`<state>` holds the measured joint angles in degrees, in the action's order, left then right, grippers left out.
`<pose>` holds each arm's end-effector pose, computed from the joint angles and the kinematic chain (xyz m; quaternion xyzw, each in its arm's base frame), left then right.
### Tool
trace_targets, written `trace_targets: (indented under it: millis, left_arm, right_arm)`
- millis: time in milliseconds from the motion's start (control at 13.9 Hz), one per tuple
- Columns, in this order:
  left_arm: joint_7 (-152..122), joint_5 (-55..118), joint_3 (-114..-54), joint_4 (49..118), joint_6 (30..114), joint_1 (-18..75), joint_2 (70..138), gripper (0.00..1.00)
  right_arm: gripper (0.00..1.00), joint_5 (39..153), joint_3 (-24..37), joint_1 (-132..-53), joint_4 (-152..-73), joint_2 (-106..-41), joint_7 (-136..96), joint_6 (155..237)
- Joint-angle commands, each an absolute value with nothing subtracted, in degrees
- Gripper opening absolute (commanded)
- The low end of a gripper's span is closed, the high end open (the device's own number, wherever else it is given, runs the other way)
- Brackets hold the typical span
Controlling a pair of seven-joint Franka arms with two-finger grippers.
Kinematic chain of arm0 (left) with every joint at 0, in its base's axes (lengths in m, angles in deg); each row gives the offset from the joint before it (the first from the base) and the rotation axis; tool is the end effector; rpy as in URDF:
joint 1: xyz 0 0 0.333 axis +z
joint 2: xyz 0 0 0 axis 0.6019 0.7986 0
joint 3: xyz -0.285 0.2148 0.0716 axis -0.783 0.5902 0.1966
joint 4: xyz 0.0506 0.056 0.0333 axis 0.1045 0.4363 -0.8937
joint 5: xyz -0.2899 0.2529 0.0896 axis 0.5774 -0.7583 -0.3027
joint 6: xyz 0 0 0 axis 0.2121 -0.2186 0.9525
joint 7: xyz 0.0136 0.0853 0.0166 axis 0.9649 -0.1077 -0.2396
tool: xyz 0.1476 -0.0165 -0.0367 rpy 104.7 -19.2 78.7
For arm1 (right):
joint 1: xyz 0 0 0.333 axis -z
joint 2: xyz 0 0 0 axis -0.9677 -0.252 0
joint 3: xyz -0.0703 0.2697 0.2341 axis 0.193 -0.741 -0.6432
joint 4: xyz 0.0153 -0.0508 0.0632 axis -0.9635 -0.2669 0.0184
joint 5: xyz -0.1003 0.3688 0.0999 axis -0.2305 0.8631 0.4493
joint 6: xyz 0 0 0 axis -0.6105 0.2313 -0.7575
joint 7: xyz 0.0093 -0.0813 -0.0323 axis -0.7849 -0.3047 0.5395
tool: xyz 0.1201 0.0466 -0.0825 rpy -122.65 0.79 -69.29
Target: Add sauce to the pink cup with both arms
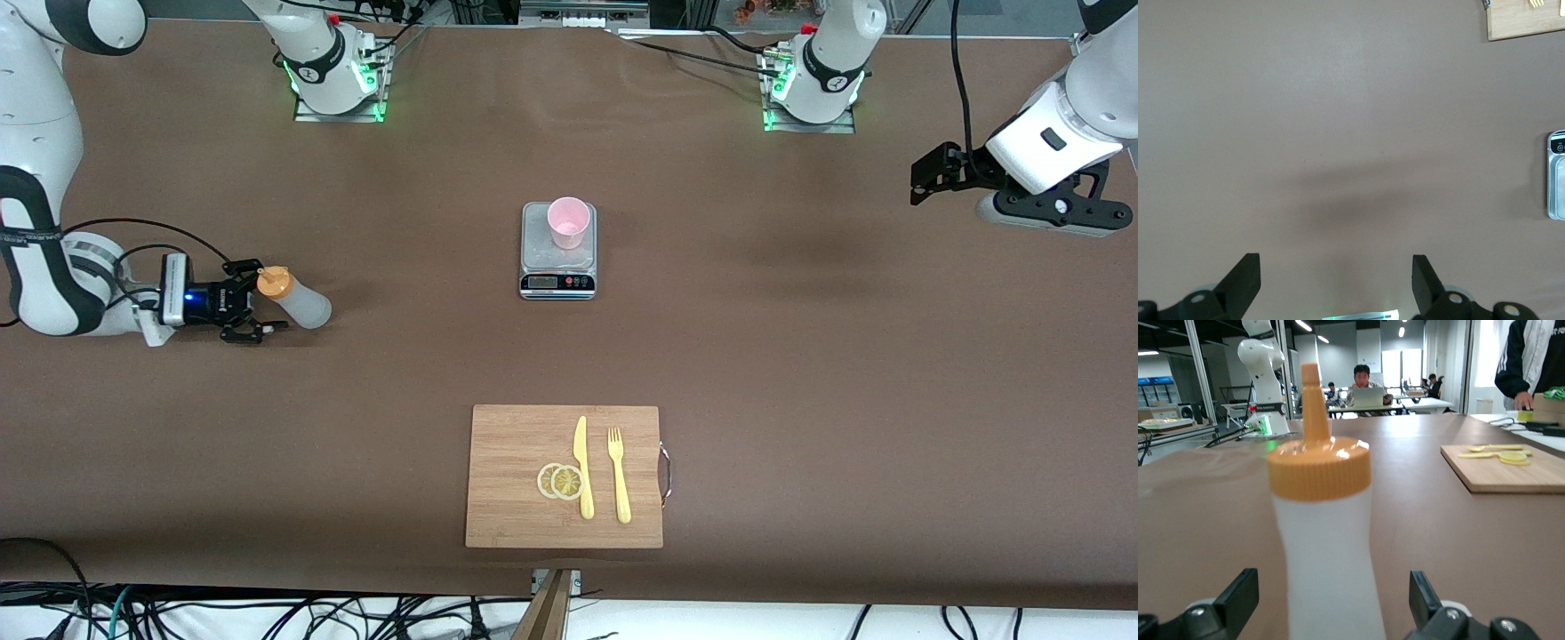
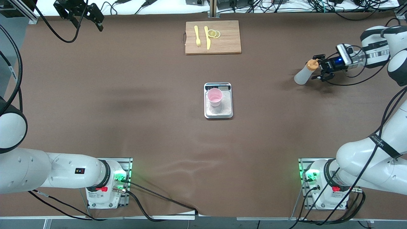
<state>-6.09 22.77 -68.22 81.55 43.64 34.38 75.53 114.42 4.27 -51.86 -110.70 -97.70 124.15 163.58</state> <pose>0.5220 -0.0485 0.5885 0.9961 -0.0666 -0.0573 0.0006 0.5748 -0.1342 0.1338 -0.5353 -0.5824 -0.3877 0.4733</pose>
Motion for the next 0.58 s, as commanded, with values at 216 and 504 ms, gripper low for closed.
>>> trace_targets:
  millis: [216, 504]
  left_arm:
    - [-4.9, 23.2, -68.4, 79.5, 41.8, 34.6, 76.4, 1.00]
    - [-4.8, 23.0, -68.4, 78.9, 42.1, 34.4, 76.6, 1.00]
  right_arm:
    - [1.00, 108.7, 8.4, -51.2, -97.6, -96.8, 113.3, 162.2]
    - [1.00, 107.2, 8.0, -52.3, -91.1, -96.2, 99.1, 161.1]
